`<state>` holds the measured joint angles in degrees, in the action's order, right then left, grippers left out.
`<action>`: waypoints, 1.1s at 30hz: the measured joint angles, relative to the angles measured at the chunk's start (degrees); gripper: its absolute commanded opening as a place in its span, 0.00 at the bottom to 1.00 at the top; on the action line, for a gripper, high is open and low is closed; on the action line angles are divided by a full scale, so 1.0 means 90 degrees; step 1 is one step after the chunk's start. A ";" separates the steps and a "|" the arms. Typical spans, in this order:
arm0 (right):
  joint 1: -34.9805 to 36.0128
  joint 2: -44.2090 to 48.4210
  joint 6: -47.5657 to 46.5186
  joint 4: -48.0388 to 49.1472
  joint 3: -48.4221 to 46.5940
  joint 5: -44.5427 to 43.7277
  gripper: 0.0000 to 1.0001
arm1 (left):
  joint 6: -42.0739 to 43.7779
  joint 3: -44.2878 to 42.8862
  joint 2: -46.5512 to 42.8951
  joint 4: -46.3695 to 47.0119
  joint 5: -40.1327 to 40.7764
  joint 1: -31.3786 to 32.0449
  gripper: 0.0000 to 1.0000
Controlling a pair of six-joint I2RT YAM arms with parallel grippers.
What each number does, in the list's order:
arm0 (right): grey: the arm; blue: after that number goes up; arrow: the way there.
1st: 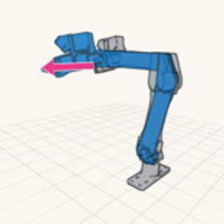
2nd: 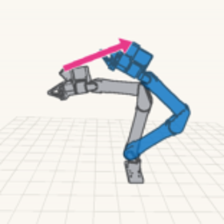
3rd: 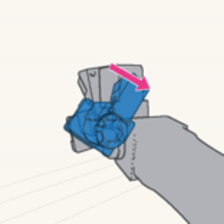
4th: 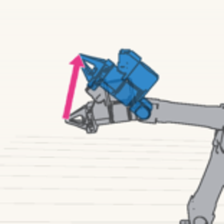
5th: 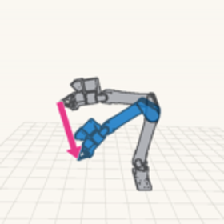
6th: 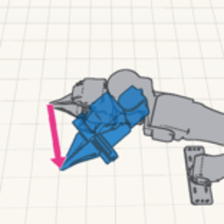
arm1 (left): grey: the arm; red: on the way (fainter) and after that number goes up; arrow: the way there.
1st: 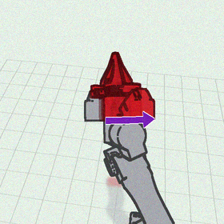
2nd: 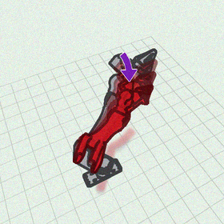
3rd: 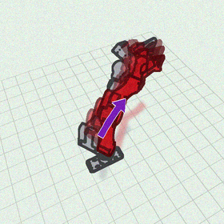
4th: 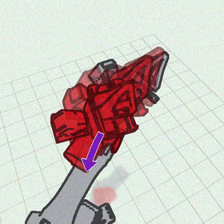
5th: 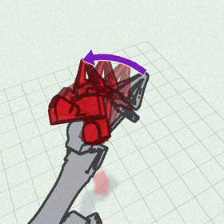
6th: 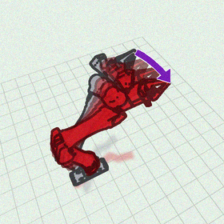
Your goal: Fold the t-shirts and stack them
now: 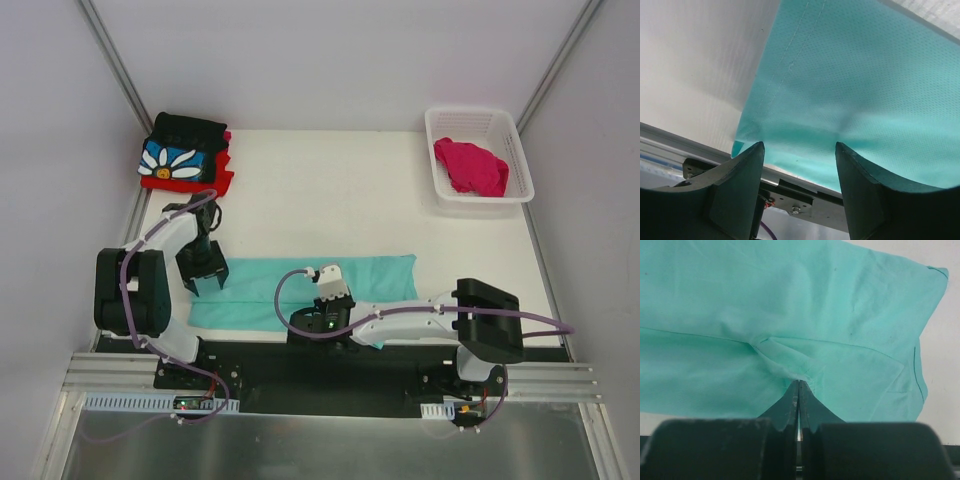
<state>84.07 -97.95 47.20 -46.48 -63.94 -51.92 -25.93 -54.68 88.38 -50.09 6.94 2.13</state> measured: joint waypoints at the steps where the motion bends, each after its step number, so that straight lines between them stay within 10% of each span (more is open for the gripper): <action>1: 0.0000 0.0000 -0.0022 0.0027 0.0002 0.0007 0.01 | 0.0000 0.0000 0.0083 0.0000 0.0000 0.0000 0.59; 5: -0.0024 0.0022 -0.0189 0.0347 0.0134 0.0073 0.01 | -0.0022 0.0005 0.0350 0.0007 -0.0034 0.0000 0.49; 9: -0.0095 0.0141 -0.0389 0.0724 0.0408 0.0245 0.01 | -0.0092 0.0005 0.0449 0.0017 -0.0087 0.0000 0.10; 12: -0.0163 0.0274 -0.0522 0.0957 0.0627 0.0374 0.01 | -0.0117 0.0002 0.0466 0.0029 -0.0090 0.0000 0.01; 33: -0.0311 0.0304 -0.0918 0.1486 0.0743 0.0991 0.01 | -0.0117 -0.0219 -0.0024 -0.0029 -0.0505 0.0000 0.06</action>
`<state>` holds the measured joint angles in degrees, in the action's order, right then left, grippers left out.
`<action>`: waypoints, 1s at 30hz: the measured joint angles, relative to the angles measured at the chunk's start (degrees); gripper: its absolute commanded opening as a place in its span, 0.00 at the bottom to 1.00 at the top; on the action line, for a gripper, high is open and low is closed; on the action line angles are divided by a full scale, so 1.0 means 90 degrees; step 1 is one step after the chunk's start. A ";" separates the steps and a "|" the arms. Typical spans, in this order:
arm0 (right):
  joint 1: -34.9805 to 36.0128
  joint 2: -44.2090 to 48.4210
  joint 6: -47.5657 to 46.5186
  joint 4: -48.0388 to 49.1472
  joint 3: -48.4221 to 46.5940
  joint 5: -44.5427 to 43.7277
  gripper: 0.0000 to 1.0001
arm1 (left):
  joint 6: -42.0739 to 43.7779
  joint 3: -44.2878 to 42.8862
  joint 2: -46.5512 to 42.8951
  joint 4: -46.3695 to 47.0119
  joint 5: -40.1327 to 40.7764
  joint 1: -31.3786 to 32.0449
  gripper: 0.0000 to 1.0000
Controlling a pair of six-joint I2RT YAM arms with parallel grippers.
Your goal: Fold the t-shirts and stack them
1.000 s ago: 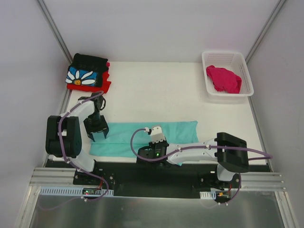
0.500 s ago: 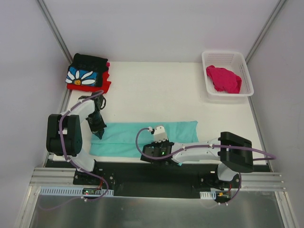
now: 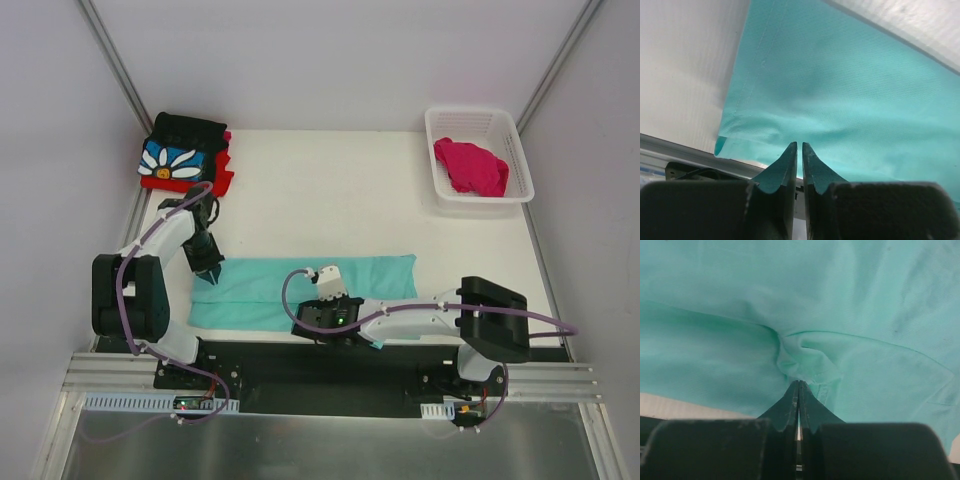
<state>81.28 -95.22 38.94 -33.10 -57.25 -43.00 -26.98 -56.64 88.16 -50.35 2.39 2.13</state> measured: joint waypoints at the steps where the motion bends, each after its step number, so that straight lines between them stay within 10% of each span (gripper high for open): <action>1: 0.0005 -0.0044 -0.0053 0.0053 -0.0046 0.0090 0.01 | 0.0000 -0.0053 -0.0041 -0.0005 -0.0044 0.0000 0.06; 18: 0.0245 -0.0879 -0.0670 0.0440 -0.1003 0.1341 0.04 | 0.0024 -0.0238 -0.0155 -0.0039 -0.0219 0.0000 0.04; 25: 0.0350 -0.0891 -0.0748 0.0270 -0.1064 0.1532 0.53 | 0.0044 -0.0265 -0.0170 -0.0058 -0.0219 0.0002 0.04; 30: 0.0381 -0.0850 -0.0787 0.0192 -0.1069 0.1528 0.67 | 0.0056 -0.0306 -0.0172 -0.0063 -0.0219 0.0012 0.03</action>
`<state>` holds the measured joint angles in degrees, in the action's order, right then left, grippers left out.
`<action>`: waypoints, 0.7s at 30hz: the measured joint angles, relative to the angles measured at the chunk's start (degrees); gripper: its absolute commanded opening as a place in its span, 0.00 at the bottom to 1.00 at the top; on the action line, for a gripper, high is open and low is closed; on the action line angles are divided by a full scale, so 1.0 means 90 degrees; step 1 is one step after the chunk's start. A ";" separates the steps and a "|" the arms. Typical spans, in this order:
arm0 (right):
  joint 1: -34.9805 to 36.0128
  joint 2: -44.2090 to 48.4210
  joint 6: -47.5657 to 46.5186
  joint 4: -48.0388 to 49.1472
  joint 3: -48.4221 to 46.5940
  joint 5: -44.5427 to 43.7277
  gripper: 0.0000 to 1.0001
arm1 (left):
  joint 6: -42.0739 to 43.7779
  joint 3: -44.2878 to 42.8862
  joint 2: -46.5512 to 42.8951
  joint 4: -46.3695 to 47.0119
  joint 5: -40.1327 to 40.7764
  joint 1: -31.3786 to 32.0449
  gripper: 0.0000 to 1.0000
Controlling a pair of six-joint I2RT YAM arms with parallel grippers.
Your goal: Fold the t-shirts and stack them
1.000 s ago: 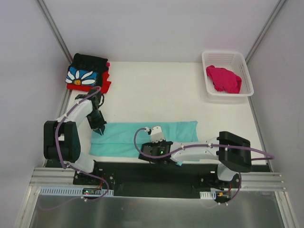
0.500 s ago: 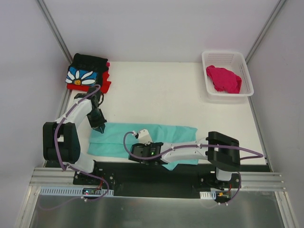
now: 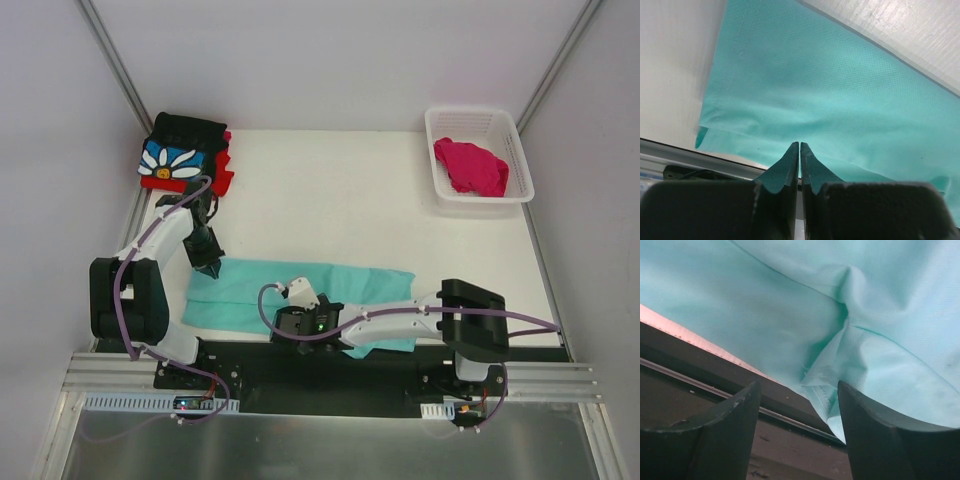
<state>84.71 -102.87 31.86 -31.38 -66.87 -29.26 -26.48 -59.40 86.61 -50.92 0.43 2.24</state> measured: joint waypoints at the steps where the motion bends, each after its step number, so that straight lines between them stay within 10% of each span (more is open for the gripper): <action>1: 0.0000 0.0063 -0.0005 -0.0049 0.0000 -0.0024 0.68 | -0.0002 -0.0012 0.0000 0.0002 0.0000 0.0002 0.03; 21: -0.3123 0.2147 -0.0124 -0.0007 0.1457 0.0090 0.63 | -0.0010 -0.0075 0.0250 0.0255 -0.0226 0.0464 0.02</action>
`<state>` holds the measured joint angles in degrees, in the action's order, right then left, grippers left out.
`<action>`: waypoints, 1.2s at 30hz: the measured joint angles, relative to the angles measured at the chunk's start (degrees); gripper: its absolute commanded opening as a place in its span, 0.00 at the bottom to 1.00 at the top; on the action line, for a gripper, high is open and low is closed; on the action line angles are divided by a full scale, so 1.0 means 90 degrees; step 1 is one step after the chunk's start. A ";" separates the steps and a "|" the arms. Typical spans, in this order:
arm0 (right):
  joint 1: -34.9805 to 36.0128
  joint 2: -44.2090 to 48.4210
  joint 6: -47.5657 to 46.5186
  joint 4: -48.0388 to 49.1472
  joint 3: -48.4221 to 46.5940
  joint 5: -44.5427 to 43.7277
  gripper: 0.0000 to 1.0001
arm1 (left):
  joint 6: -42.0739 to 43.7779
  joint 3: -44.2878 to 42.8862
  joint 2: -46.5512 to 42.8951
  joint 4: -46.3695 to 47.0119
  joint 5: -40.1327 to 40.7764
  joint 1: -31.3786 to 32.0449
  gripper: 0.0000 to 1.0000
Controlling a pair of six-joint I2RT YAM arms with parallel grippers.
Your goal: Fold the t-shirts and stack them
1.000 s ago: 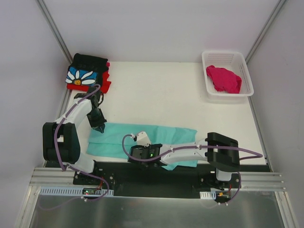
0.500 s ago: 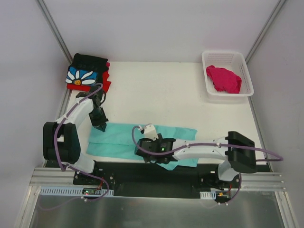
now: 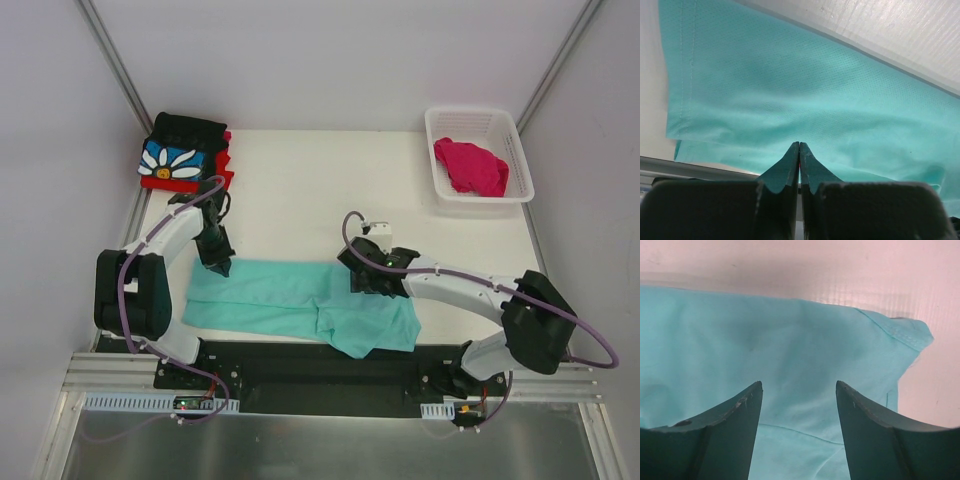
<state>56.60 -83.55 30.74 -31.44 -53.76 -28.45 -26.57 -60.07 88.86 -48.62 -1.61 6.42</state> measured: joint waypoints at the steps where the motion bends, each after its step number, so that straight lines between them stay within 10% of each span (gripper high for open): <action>1: -0.0100 -0.0005 0.0002 0.0012 0.0058 0.0032 0.63 | 0.0002 0.0000 0.0000 0.0010 -0.0002 0.0002 0.01; 20: -0.0833 0.0952 0.0401 -0.0248 0.1018 0.0277 0.61 | 0.0053 0.0002 0.0148 0.0058 -0.0129 0.0080 0.00; 36: -0.0784 -0.0549 0.0372 -0.0248 0.0520 0.0755 0.60 | -0.0002 -0.0308 0.1722 0.0058 -0.0430 0.0199 0.02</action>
<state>49.54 -88.49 34.09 -33.67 -49.08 -21.65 -26.59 -62.85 104.36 -48.10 -5.48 8.21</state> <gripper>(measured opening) 0.602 0.013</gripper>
